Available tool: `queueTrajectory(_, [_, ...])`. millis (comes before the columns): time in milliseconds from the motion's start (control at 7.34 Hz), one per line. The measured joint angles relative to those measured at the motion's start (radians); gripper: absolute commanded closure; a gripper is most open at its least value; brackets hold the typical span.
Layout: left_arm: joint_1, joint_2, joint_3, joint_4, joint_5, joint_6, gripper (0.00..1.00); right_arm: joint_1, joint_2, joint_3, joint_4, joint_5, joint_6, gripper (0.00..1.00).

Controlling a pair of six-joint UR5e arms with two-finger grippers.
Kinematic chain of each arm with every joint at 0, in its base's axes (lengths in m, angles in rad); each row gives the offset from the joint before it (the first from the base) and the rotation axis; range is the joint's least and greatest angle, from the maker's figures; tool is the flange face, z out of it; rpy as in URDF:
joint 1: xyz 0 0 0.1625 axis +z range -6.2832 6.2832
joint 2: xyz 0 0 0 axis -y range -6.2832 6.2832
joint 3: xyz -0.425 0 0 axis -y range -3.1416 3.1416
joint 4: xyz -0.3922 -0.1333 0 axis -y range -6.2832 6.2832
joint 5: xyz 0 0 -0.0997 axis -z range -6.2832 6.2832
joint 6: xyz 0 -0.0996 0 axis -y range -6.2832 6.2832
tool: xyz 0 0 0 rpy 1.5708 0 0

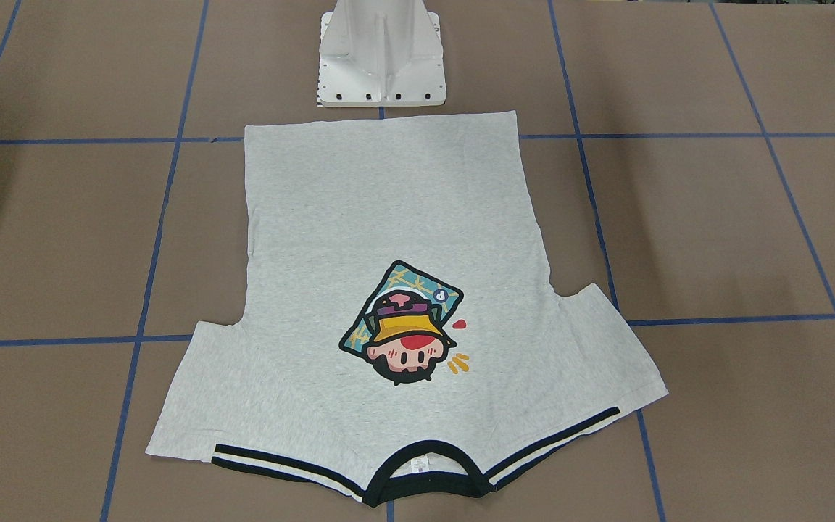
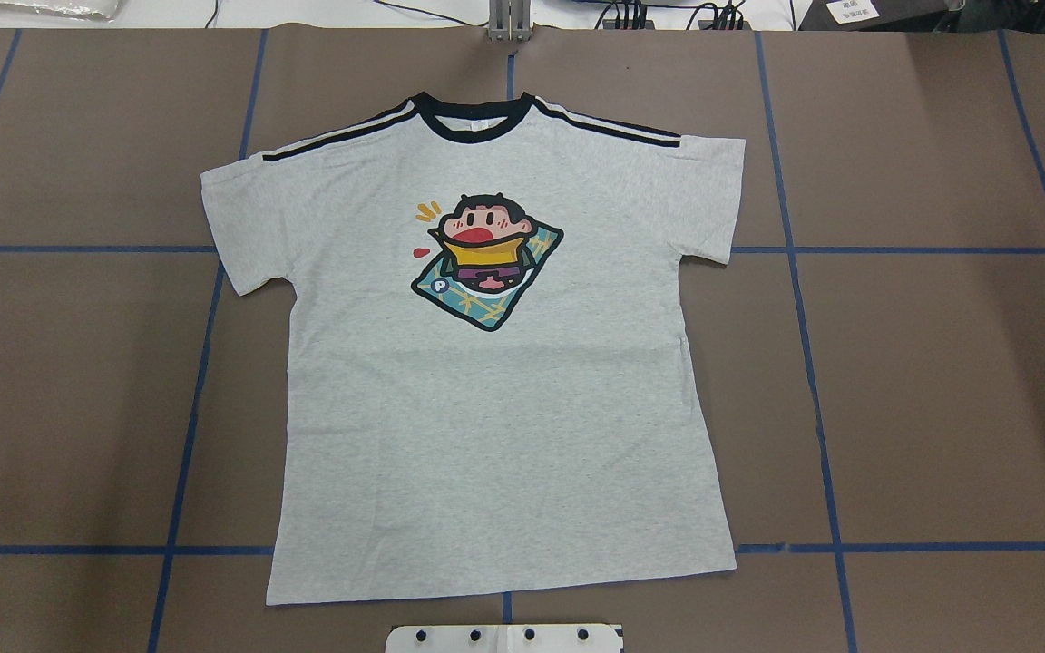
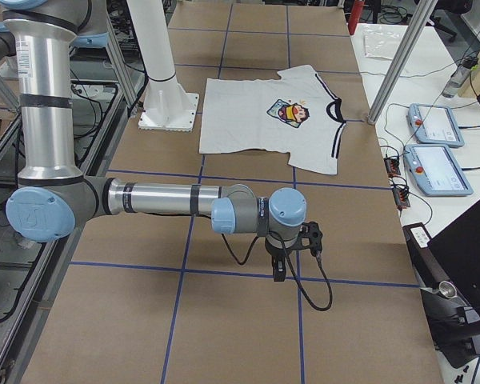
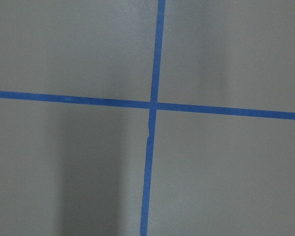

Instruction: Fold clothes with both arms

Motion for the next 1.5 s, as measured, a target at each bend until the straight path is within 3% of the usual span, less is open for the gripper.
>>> queueTrajectory(545, [0.001,-0.027,-0.001,0.0,0.002,-0.001,0.01,-0.027,0.031,0.001,0.004,0.006,0.012,0.0])
queueTrajectory(954, [0.002,-0.114,0.006,-0.005,-0.001,-0.008,0.01,-0.138,0.155,-0.001,0.026,0.0,0.098,0.0])
queueTrajectory(1227, [0.003,-0.15,0.01,-0.019,-0.019,-0.009,0.01,-0.234,0.245,-0.022,0.108,-0.021,0.158,0.0])
queueTrajectory(1499, [0.005,-0.201,0.022,-0.039,-0.048,-0.011,0.01,-0.302,0.322,-0.121,0.235,-0.043,0.214,0.0])
